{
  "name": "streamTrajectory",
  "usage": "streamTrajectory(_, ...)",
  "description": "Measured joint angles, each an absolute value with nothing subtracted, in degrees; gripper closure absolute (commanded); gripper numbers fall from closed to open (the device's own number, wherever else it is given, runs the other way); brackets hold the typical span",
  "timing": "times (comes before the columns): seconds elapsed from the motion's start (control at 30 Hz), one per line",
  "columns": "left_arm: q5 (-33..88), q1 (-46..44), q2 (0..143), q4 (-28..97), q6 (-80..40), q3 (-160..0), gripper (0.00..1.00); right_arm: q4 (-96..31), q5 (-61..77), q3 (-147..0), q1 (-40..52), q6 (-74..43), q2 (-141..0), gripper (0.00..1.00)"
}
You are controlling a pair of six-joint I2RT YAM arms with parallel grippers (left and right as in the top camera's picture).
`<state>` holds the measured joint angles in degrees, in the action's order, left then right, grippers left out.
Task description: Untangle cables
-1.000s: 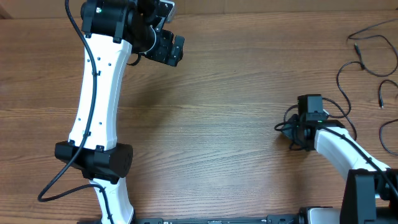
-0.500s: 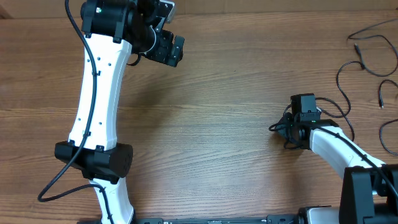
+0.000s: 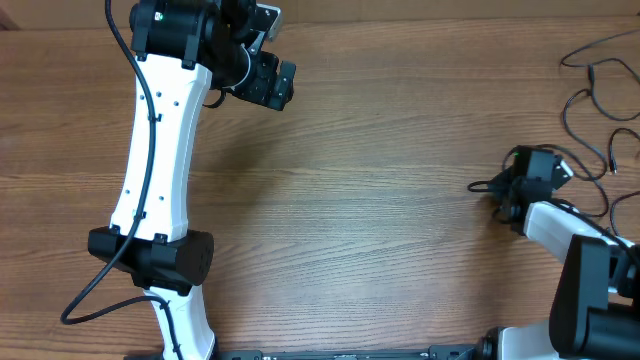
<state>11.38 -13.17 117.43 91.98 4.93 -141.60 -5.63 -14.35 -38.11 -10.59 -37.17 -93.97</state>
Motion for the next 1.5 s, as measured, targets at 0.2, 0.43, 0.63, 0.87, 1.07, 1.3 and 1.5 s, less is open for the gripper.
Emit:
streamTrajectory(0.2, 11.38, -13.17, 117.43, 92.01, 4.93, -141.6, 0.05, -1.69, -13.58, -38.0, -13.1, -33.45, -94.56, 0.96)
streamTrajectory(0.43, 11.38, -13.17, 117.43, 92.14, 4.93, -141.6, 0.05, -11.25, -12.25, -40.34, -12.01, -32.32, -93.38, 0.96)
streamTrajectory(0.63, 11.38, -13.17, 117.43, 92.16, 4.93, -141.6, 0.05, -21.61, -11.35, -53.32, -9.89, -31.7, -86.56, 0.96)
streamTrajectory(0.87, 11.38, -13.17, 117.43, 92.16, 4.91, -141.6, 0.08, -11.09, -15.11, -62.5, -12.16, -28.99, -83.11, 0.96)
streamTrajectory(1.07, 11.35, -13.17, 117.43, 92.16, 4.89, -141.6, 0.08, 3.97, -18.72, -62.48, -15.62, -22.06, -90.19, 0.96)
streamTrajectory(1.3, 11.38, -13.17, 117.43, 92.14, 4.38, -141.6, 0.07, 15.49, -19.73, -62.46, -19.11, -16.38, -105.41, 0.96)
streamTrajectory(1.5, 11.38, -13.17, 117.43, 92.62, 4.21, -141.6, 0.08, 19.44, -19.97, -62.28, -21.04, -15.11, -113.45, 0.96)
